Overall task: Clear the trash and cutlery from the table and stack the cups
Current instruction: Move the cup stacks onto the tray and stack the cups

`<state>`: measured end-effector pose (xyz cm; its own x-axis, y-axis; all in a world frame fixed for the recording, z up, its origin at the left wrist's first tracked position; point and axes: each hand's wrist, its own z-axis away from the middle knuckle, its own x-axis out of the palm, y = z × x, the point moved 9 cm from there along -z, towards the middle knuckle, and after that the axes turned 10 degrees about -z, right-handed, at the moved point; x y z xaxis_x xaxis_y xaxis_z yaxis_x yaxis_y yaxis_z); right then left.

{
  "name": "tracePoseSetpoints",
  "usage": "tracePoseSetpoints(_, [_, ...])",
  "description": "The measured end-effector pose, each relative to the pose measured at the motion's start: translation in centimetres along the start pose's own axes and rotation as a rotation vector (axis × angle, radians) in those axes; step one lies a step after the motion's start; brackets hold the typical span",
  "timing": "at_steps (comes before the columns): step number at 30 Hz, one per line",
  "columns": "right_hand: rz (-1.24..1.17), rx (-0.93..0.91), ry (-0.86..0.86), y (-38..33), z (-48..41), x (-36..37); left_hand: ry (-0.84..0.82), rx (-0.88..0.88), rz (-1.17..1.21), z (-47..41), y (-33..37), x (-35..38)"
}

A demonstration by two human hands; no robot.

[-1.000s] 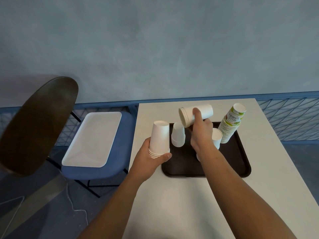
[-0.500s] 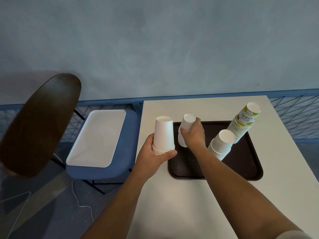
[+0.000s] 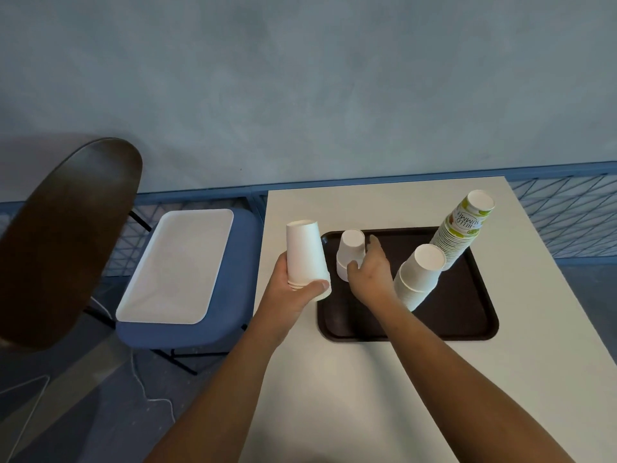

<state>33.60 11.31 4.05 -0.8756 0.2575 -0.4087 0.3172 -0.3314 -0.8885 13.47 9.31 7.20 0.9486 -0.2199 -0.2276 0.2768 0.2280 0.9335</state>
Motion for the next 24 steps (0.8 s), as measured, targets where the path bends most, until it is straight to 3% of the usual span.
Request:
tracePoseSetpoints(7, [-0.041,-0.332,0.108,-5.8,3.4,-5.3,0.048,-0.098,0.305,-1.7,0.7,2.2])
tracePoseSetpoints(13, [0.029,-0.604,0.225,-8.9,5.1,-11.1,0.061,-0.017,0.157,-3.6,3.8,3.4])
tracePoseSetpoints(17, [0.095,-0.550,0.266,-7.1,4.2,-13.8,0.133,0.031,-0.012,-5.2,5.9,4.1])
tracePoseSetpoints(21, [0.136,-0.407,0.169,-4.1,3.3,-14.2,0.198,0.100,-0.146,-6.6,7.2,5.1])
tracePoseSetpoints(24, [0.215,-0.418,0.119,-2.9,3.3,-13.7,0.216,0.126,-0.238,-7.8,7.0,6.0])
